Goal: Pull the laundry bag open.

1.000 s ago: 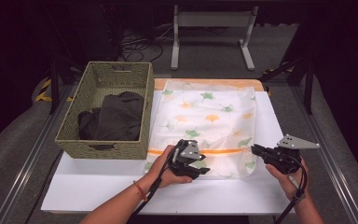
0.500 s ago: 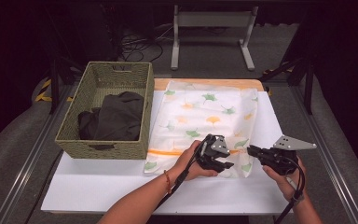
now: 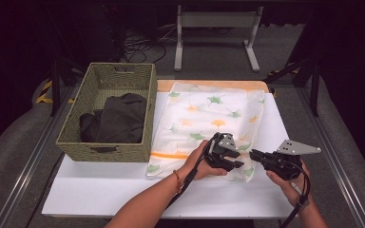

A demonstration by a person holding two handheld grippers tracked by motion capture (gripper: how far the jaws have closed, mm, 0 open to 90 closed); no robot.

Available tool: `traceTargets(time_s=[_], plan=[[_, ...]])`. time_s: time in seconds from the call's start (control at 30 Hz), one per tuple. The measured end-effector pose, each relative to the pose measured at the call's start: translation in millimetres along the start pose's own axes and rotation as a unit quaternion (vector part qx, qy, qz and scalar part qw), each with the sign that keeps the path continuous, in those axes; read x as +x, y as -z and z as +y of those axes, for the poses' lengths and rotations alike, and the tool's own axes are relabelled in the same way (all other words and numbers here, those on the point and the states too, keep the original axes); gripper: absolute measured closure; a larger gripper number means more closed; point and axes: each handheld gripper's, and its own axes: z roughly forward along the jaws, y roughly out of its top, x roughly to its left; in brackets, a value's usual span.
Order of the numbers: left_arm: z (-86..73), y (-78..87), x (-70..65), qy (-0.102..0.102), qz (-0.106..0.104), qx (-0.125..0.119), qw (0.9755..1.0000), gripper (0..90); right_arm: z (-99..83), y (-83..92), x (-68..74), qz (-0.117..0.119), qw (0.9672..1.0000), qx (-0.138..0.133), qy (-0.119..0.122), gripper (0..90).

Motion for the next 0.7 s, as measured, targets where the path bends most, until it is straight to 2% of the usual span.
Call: traceTargets(time_s=[0.13, 0.27, 0.43, 0.5, 0.57, 0.7], plan=[[2.6, -2.4, 2.1, 0.009, -0.008, -0.004, 0.9999, 61.3, -0.1, -0.2, 1.3, 0.009, 0.9999, -0.002, 0.005, 85.3], [4.2, -3.6, 2.7, 0.007, -0.017, -0.006, 0.9998, 63.1, 0.1, -0.5, 2.3, 0.014, 0.9999, -0.002, 0.009, 85.2], [4.1, -5.5, 4.0, 0.012, -0.019, -0.005, 0.9997, 71.1, -0.6, -1.1, 1.8, 0.013, 0.9999, -0.002, 0.006, 85.2], [3.8, -4.8, 5.3, 0.021, -0.023, -0.008, 0.9995, 74.0, -0.7, -1.3, 1.9, 0.013, 0.9999, -0.001, 0.007, 85.2], [3.7, -4.3, 5.6, 0.025, -0.024, -0.01, 0.9994, 81.2, -0.5, -1.4, 2.2, 0.01, 0.9999, 0.002, 0.009, 85.2], [3.8, -4.3, 6.7, 0.027, -0.031, -0.008, 0.9991, 86.0, -0.6, -2.2, 3.0, 0.011, 0.9999, 0.003, 0.01, 85.2]])
